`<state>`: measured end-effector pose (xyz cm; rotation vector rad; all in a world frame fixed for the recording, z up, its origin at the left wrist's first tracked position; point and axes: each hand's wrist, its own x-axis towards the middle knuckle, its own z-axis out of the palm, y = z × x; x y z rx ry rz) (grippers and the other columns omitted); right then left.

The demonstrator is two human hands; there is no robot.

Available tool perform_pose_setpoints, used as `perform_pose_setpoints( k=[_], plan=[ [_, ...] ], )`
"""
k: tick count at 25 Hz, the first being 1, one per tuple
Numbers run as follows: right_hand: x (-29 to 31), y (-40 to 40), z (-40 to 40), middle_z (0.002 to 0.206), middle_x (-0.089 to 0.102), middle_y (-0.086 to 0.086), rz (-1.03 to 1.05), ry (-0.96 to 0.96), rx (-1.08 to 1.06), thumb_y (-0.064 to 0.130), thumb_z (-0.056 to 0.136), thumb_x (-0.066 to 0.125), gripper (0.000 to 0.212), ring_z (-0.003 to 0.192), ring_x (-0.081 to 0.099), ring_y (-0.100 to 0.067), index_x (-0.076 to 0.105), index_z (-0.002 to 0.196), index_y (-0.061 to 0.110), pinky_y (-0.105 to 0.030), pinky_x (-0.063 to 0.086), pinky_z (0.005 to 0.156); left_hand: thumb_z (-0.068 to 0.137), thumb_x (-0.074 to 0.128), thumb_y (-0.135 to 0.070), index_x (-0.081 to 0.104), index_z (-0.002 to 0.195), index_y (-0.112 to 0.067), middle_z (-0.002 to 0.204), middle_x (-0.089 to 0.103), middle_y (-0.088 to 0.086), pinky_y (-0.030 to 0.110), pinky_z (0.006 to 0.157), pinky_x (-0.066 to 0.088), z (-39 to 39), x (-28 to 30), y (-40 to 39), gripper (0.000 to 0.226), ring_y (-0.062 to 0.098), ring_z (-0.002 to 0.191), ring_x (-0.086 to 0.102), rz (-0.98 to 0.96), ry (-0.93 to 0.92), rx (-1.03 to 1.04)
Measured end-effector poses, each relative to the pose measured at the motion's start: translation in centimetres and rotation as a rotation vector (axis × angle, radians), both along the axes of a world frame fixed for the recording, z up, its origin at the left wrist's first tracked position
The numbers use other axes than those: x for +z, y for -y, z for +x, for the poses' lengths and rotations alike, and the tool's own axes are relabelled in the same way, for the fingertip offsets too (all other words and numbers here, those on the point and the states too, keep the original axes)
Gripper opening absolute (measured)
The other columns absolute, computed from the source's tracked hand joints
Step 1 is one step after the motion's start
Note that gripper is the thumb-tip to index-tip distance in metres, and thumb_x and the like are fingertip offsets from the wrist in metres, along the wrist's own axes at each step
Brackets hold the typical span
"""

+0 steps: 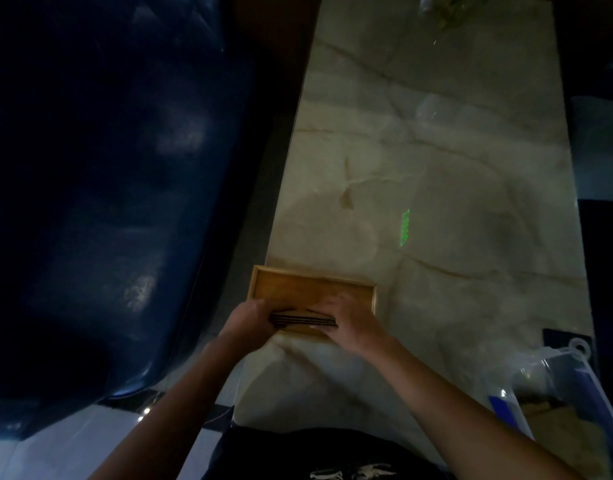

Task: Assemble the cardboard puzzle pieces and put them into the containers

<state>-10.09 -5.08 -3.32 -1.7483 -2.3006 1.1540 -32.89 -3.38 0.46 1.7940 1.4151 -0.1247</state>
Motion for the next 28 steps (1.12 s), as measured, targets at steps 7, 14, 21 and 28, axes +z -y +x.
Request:
perform_pose_setpoints(
  k=[7, 14, 21, 28],
  plan=[
    [3.7, -1.9, 0.3, 0.093, 0.074, 0.017, -0.374, -0.307, -0.237, 0.033, 0.075, 0.085, 0.027, 0.085, 0.067, 0.003, 0.074, 0.099, 0.034, -0.021, 0.055, 0.079, 0.087, 0.070, -0.022, 0.062, 0.116, -0.025, 0.096, 0.057, -0.016, 0.030, 0.096, 0.045, 1.0, 4.3, -3.1, 0.030, 0.004, 0.097, 0.055, -0.314, 0.052, 0.051],
    [6.1, 1.5, 0.3, 0.107, 0.076, -0.005, -0.797, -0.699, -0.589, 0.022, 0.070, 0.087, 0.043, 0.103, 0.070, -0.022, 0.071, 0.110, 0.015, -0.042, 0.054, 0.095, 0.080, 0.076, -0.020, 0.052, 0.127, -0.027, 0.117, 0.061, -0.006, 0.028, 0.089, 0.046, -0.4, 7.0, -0.7, 0.053, 0.011, 0.109, 0.058, -0.668, 0.338, 0.293],
    [7.0, 3.9, -0.1, 0.112, 0.074, -0.013, -0.811, -0.855, -0.746, 0.015, 0.066, 0.090, 0.052, 0.109, 0.068, -0.031, 0.071, 0.114, 0.007, -0.052, 0.049, 0.101, 0.057, 0.088, -0.049, 0.056, 0.125, -0.023, 0.121, 0.066, 0.006, 0.045, 0.088, 0.055, -1.2, 6.5, 4.3, 0.080, 0.025, 0.109, 0.065, -0.685, 0.526, 0.675],
    [8.7, 5.1, 0.9, 0.103, 0.076, -0.012, -0.744, -0.833, -0.890, 0.016, 0.065, 0.088, 0.047, 0.098, 0.072, -0.029, 0.073, 0.108, 0.008, -0.047, 0.055, 0.094, 0.084, 0.071, -0.026, 0.065, 0.114, -0.018, 0.112, 0.070, 0.008, 0.050, 0.088, 0.056, 0.2, 8.1, 7.5, 0.032, 0.027, 0.100, 0.069, -0.598, 0.619, 0.762]
  ],
)
